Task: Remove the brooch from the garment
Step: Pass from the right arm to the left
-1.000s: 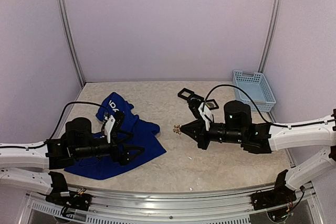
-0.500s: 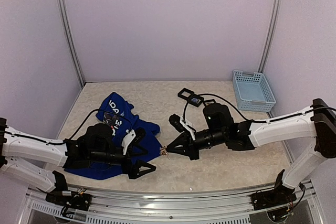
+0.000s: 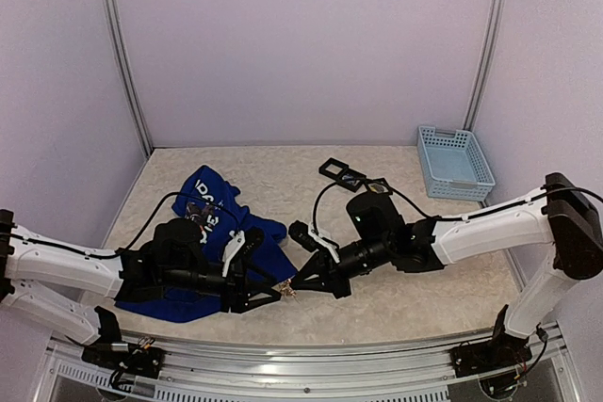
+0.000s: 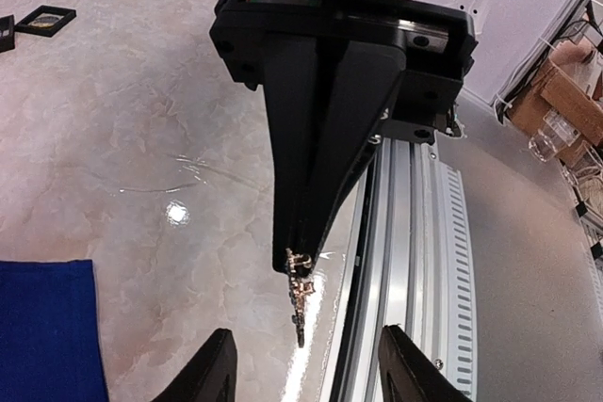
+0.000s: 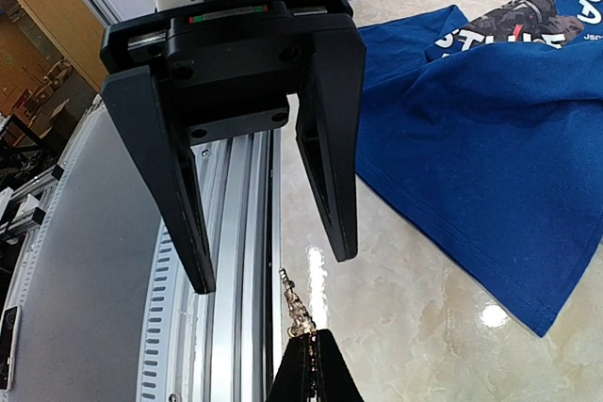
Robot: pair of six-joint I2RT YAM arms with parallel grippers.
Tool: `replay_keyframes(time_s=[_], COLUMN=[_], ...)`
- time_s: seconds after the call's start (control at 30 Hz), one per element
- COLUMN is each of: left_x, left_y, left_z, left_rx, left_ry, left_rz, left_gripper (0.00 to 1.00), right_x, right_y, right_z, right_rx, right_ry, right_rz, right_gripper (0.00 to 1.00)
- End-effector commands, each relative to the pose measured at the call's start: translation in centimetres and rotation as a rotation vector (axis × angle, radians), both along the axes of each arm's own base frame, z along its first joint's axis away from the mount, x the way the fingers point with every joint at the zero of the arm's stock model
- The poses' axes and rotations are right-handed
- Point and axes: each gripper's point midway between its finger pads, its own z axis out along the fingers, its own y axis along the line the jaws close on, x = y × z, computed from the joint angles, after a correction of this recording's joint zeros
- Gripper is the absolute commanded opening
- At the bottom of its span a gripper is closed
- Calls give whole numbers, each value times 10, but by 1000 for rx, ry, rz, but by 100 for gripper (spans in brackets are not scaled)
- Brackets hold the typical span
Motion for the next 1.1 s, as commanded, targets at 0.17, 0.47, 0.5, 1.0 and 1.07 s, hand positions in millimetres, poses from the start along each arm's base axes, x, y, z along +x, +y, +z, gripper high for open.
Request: replay_keyframes(time_s=[0.17,0.47,0.5,1.0,1.07], left_x=[-1,1,1,-9,-14], left_y=[-11,-14,-15,-12,-8], left_z=[4,-2,-3,6,15], left_rx=[-8,5,6,-34,-63], left_ry=[12,28,30,47,37], left_rz=[-30,-33,-34,-75,-91], left_gripper=[39,21,17,0,0], right_x=[-6,-12,-13,-4,3], right_y=[4,8,9,-2,-10], right_z=[0,-1,-2,14,23], right_rx=[-12,-18,-20,19,43], right_ry=[4,2,1,-115,-165], right_rz=[32,51,53,-27,-83], right_gripper=[0,0,0,37,46])
